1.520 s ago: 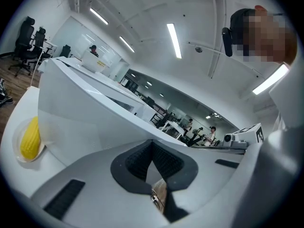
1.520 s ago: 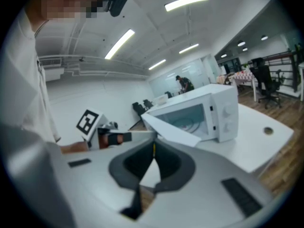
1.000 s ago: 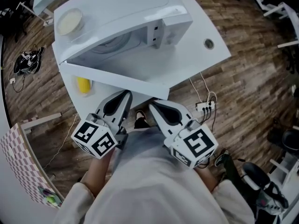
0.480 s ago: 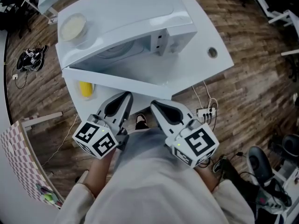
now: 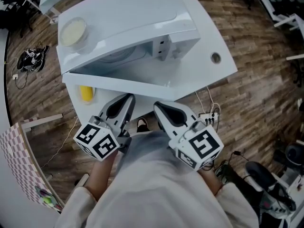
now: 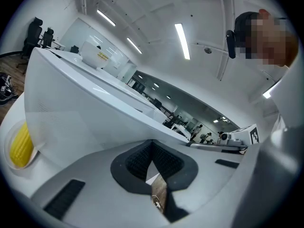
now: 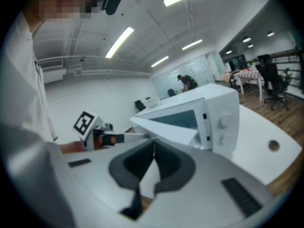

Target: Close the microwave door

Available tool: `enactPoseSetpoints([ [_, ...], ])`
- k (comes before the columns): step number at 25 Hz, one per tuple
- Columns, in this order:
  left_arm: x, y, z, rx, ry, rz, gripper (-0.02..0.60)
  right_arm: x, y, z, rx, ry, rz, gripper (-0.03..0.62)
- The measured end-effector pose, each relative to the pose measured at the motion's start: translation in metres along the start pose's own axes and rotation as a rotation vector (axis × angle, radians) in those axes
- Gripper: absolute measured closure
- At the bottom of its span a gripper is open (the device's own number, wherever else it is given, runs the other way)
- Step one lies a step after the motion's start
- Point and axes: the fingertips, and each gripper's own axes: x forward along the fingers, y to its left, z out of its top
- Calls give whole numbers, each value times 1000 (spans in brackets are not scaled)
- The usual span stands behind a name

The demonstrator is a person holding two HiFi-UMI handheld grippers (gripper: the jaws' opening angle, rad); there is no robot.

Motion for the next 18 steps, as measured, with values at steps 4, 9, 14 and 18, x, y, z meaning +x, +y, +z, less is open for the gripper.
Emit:
enactPoseSetpoints([
  [4,4,0,2,-3,-5,2,563,1,-5,1,2,8,7,571],
  [9,9,0,4,-15,-12,9,563,1,-14,4,4,10,13,571],
  [14,14,0,6,-18,-21,18,563,2,-19,8,-1,10,28,571],
  [18,15,0,6,-35,-34,30,563,3,-23,10,-6,11,41,571],
])
